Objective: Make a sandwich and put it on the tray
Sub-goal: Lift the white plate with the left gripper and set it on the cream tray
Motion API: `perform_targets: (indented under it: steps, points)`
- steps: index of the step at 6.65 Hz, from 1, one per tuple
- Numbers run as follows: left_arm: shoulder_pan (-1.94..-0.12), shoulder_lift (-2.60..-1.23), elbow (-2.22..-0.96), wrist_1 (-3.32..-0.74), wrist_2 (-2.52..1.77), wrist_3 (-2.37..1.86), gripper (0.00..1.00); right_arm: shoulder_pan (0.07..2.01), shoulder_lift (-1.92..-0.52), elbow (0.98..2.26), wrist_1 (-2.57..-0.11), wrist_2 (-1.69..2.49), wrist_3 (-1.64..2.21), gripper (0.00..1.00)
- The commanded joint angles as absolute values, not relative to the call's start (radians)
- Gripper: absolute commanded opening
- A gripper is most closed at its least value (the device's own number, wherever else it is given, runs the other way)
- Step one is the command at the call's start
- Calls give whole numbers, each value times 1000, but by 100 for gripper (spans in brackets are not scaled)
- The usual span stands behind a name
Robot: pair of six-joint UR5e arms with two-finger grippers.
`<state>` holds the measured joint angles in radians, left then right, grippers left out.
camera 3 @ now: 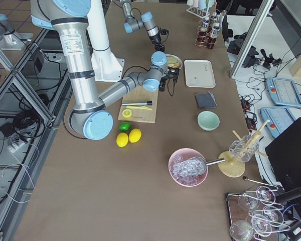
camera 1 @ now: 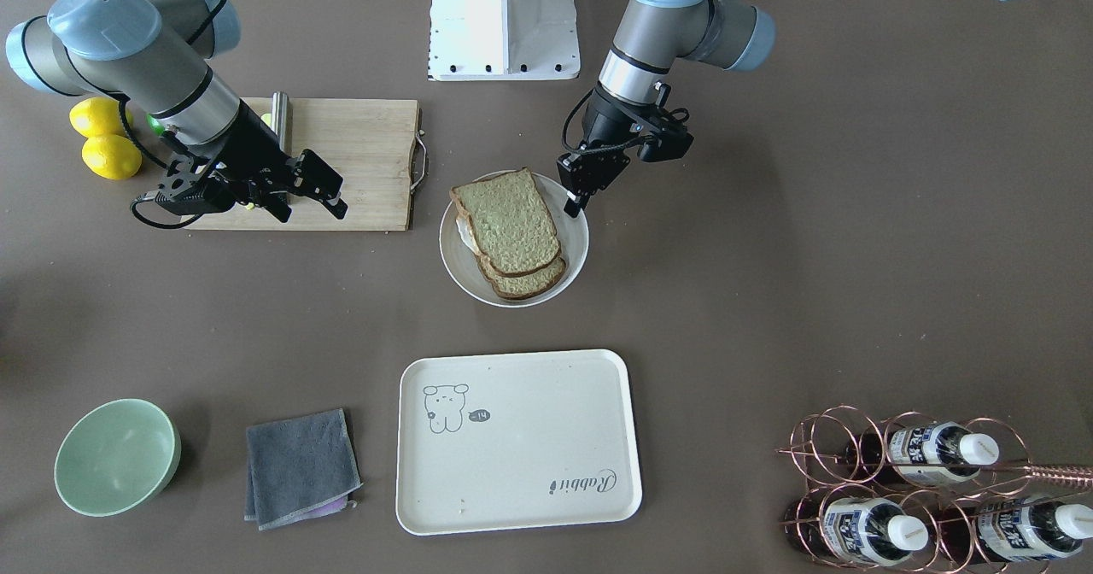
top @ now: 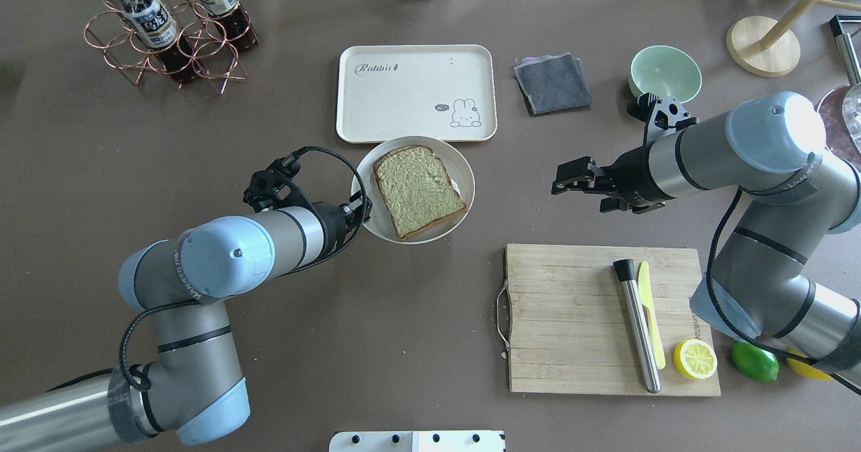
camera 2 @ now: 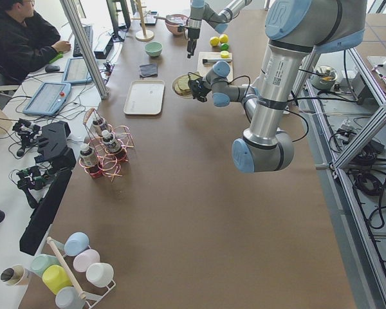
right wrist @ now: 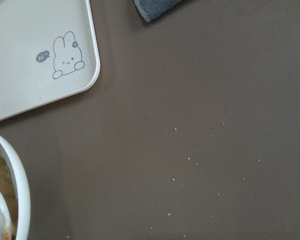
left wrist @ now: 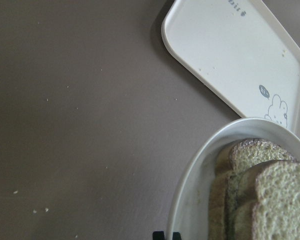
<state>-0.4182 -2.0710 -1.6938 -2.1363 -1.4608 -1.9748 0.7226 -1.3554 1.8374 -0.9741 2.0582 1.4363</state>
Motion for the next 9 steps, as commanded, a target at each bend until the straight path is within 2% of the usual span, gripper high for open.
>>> perform_targets:
  steps: [1, 2, 4, 5, 9]
  points:
    - [-500, -2225, -1497, -2138, -1460, -2032, 0, 724, -1356, 1832, -974, 2057, 1436, 99]
    - [-550, -2267, -1415, -2158, -1462, -2033, 0, 726, -1356, 1830, -974, 2056, 1436, 99]
    - [-630, -2370, -1164, -2267, -1470, -2025, 0, 723, -1355, 1829, -976, 2046, 1437, 99]
    - [-644, -2402, -1097, -2293, -1471, -2023, 0, 723, -1353, 1825, -976, 2045, 1436, 99]
    - [-620, -2441, -1068, -2289, -1470, -2017, 0, 735, -1350, 1804, -976, 2046, 1387, 99]
